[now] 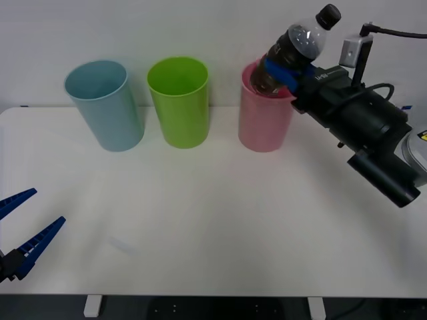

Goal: Grasp the object on the table and drop it into the matching bin: aluminum can to the light blue bin, PET bottle to the pink bin.

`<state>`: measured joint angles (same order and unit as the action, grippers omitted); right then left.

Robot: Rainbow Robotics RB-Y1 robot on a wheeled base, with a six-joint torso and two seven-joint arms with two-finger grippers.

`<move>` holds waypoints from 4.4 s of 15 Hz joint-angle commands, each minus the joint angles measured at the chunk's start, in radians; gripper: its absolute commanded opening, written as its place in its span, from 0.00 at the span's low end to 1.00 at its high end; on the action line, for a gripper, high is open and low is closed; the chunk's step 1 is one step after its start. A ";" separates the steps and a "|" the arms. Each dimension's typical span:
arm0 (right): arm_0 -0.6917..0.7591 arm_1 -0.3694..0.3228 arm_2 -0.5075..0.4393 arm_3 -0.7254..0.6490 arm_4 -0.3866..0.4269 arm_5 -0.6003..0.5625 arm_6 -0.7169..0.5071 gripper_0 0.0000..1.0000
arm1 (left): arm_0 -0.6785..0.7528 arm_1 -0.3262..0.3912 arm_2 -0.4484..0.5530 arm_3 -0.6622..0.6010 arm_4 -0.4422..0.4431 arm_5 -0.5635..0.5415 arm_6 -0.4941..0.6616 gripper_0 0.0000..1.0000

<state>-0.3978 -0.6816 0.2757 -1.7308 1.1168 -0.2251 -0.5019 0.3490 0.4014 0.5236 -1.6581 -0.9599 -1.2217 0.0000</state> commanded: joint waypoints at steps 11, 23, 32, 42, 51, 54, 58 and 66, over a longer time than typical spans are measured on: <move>-0.332 0.062 0.000 0.488 0.057 -0.160 0.033 0.00 | 0.000 0.000 0.000 0.000 0.000 0.000 0.000 1.00; -0.378 0.071 0.000 0.560 0.063 -0.192 0.056 1.00 | 0.000 0.000 0.000 0.000 0.000 0.000 0.000 1.00; -0.378 0.068 -0.004 0.557 0.064 -0.197 0.074 1.00 | 0.000 0.000 0.000 0.000 0.000 0.000 0.000 1.00; -0.164 0.048 -0.075 0.307 0.072 -0.218 0.095 1.00 | 0.000 0.000 0.000 0.000 0.000 0.000 0.000 1.00; -0.016 0.024 -0.242 0.280 0.075 -0.505 0.174 1.00 | 0.000 0.000 0.000 0.000 0.000 0.000 0.000 1.00; 0.027 0.020 -0.291 0.280 0.084 -0.576 0.212 1.00 | 0.000 0.000 0.000 0.000 0.000 0.000 0.000 1.00; 0.100 0.020 -0.386 0.281 0.104 -0.697 0.325 1.00 | 0.000 0.000 0.000 0.000 0.000 0.000 0.000 1.00; 0.254 0.020 -0.615 0.280 0.118 -1.014 0.347 1.00 | 0.000 0.000 0.000 0.000 0.000 0.000 0.000 1.00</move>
<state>-0.1582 -0.6604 -0.3180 -1.4500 1.2358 -1.2078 -0.1518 0.3491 0.4014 0.5236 -1.6581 -0.9599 -1.2217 0.0000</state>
